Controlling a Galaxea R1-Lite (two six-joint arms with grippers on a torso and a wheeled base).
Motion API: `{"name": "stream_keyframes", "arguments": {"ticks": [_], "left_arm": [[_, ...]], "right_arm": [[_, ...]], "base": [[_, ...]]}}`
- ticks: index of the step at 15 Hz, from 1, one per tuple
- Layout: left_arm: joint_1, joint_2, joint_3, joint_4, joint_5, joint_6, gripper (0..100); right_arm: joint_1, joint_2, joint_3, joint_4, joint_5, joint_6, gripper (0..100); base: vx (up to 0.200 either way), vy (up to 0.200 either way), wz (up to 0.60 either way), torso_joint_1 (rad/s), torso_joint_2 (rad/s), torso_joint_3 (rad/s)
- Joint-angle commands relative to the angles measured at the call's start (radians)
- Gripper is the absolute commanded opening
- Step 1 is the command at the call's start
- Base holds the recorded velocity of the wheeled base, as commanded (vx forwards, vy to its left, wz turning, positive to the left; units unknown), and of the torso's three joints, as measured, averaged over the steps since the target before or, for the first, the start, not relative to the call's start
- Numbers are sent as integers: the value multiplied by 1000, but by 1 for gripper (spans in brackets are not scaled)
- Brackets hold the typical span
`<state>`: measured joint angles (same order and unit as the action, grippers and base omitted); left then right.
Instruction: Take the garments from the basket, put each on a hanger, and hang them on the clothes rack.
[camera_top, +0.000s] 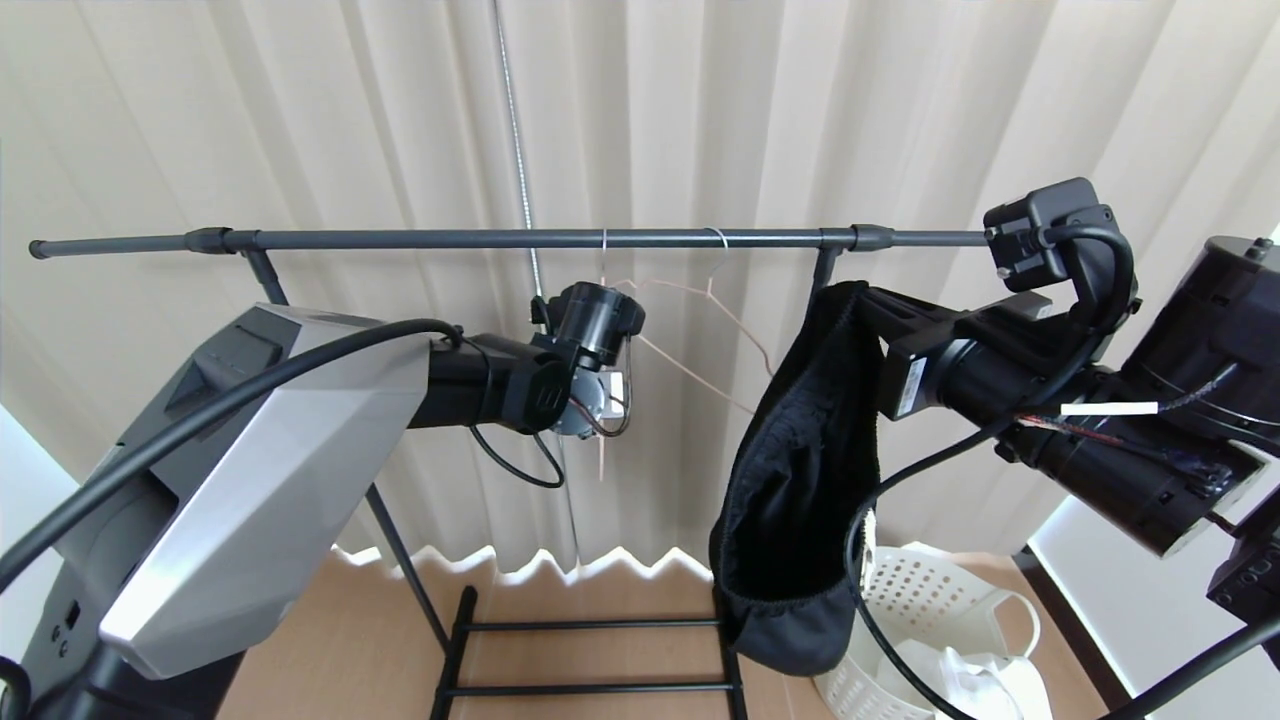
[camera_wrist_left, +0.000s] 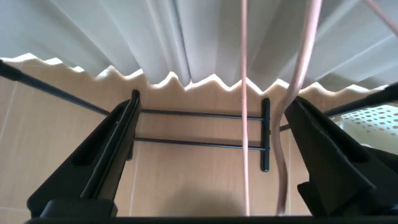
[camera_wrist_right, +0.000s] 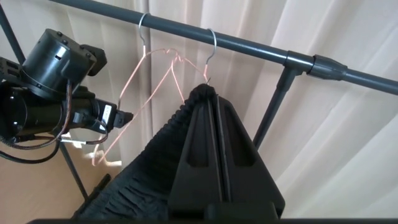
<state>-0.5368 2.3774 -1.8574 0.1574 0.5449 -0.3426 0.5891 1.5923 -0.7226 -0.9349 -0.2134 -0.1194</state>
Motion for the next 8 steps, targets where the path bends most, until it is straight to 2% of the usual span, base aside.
{"name": "stream_keyframes", "arguments": {"ticks": [1, 4, 7, 8], "left_arm": [[9, -11, 17, -4, -2, 0, 100], [9, 16, -35, -15, -25, 7, 100], [11, 75, -143, -12, -89, 11, 100], [11, 78, -143, -13, -105, 19, 100]], "right_arm": [[8, 9, -1, -1, 0, 0, 0], [8, 11, 5, -1, 0, -6, 0], [8, 11, 5, -1, 0, -6, 0], [8, 11, 5, -1, 0, -6, 0]], "base": [[0, 0, 0, 0, 0, 0], [0, 0, 0, 0, 0, 0], [0, 0, 0, 0, 0, 0], [0, 0, 0, 0, 0, 0]]}}
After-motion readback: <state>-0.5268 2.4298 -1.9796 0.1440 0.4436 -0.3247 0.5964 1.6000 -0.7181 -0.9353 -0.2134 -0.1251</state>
